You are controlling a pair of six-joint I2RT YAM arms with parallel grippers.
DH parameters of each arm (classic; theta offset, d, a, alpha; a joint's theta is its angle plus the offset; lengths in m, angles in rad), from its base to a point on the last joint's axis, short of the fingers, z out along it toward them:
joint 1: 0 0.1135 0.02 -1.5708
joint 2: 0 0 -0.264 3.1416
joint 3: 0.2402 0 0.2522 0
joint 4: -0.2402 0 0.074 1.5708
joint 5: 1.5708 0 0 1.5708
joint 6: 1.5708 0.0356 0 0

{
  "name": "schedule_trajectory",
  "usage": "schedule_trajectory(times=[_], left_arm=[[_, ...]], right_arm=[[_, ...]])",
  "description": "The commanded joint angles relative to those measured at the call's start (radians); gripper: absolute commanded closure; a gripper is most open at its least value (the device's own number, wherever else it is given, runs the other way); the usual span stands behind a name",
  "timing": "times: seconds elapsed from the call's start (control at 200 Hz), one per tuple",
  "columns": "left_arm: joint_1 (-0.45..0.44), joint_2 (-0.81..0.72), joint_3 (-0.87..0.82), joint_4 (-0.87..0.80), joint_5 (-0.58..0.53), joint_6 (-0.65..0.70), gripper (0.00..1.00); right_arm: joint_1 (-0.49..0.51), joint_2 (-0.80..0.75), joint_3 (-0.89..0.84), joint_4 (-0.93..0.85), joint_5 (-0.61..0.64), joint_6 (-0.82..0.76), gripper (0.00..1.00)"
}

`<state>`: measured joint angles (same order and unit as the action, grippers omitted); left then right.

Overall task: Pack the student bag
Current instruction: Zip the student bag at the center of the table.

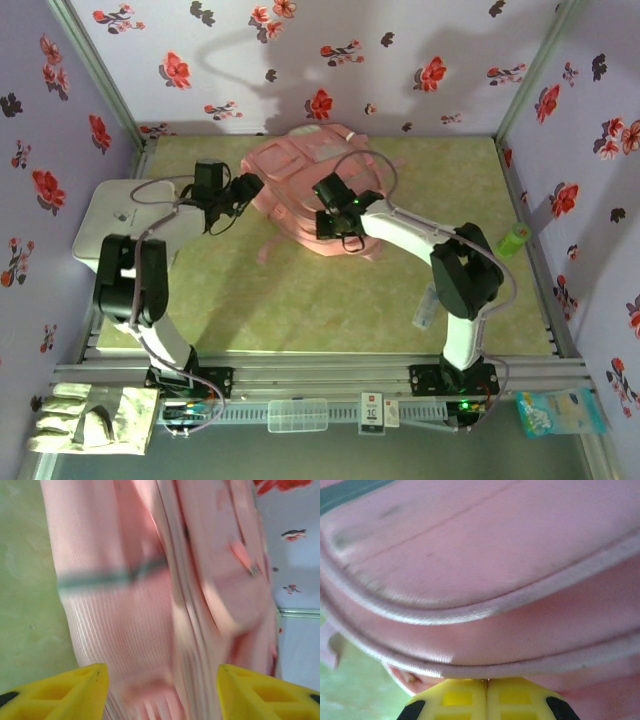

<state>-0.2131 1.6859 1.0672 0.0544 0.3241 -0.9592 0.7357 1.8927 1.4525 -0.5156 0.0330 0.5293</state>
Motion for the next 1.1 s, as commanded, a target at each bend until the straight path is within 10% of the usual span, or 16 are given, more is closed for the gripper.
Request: schedule_trajectory(times=[0.0,0.475,0.68,0.91,1.095], left_arm=[[-0.005,-0.084,-0.068,-0.013,0.024,0.032,0.41],[-0.015,0.044,-0.212,0.484,0.248,-0.307,0.64],[-0.018,0.1,-0.174,0.469,0.249,-0.313,0.69],[-0.008,0.093,-0.117,0.322,0.207,-0.217,1.0],[0.014,0.076,-0.1,0.239,0.196,-0.151,1.0]], right_arm=[[0.033,0.067,0.12,0.116,-0.097,-0.033,1.0],[0.057,0.141,0.212,0.15,-0.2,-0.025,1.0],[0.06,0.141,0.209,0.145,-0.193,-0.025,0.99],[0.045,0.085,0.151,0.034,-0.035,-0.056,0.97],[-0.018,-0.02,-0.014,-0.001,0.118,-0.09,0.96]])
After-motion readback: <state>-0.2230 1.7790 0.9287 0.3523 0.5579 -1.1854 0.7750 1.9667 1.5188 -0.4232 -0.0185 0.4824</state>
